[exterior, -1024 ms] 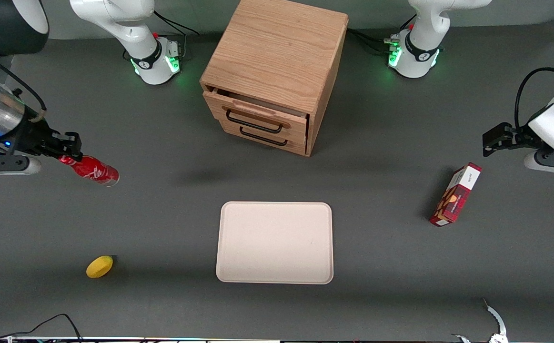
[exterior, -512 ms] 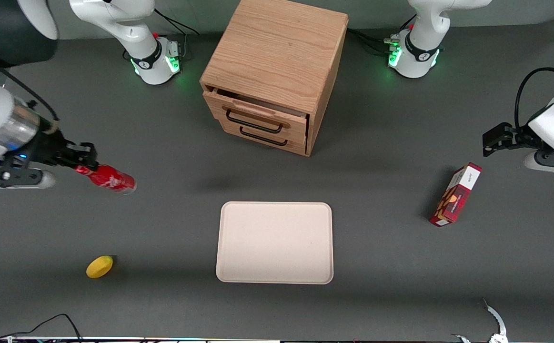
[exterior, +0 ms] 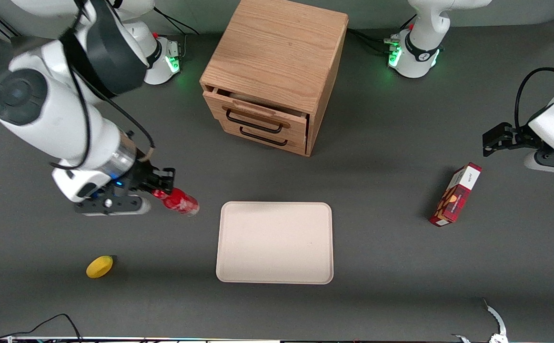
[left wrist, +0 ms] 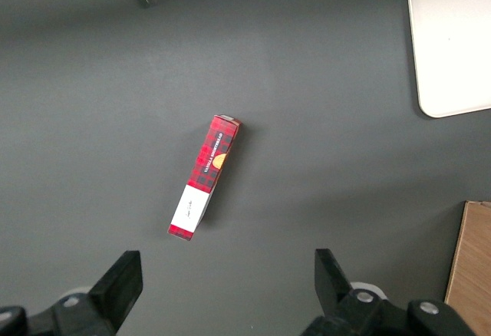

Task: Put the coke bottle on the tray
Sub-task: 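Carry the held bottle over to the white tray's edge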

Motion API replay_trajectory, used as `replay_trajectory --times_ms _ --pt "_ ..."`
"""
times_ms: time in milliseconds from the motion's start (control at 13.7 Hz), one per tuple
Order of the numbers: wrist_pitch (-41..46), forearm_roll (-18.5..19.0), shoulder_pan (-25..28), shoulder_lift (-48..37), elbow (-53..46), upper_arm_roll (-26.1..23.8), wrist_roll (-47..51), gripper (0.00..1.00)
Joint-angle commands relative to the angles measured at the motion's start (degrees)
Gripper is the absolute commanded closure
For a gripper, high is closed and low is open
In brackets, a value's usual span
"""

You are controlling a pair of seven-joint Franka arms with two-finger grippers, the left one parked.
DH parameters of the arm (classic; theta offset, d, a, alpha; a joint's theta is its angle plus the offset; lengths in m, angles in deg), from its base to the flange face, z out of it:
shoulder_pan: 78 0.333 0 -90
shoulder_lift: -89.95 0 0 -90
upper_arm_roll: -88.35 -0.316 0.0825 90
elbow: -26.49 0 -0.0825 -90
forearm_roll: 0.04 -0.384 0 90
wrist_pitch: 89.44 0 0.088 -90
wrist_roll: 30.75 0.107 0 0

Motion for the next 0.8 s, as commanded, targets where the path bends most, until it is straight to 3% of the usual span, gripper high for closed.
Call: replay_trajectory --times_ms 0,220,732 --pt "-3.44 -0.05 3.09 7.94 -6.72 2.11 2.12 1.0" --pt "-9.5 -0.05 7.22 11.9 -6.81 6.33 2.73 1.0" --pt "-20.15 -0.05 7.41 19.2 -6.72 7.92 2.82 1.0"
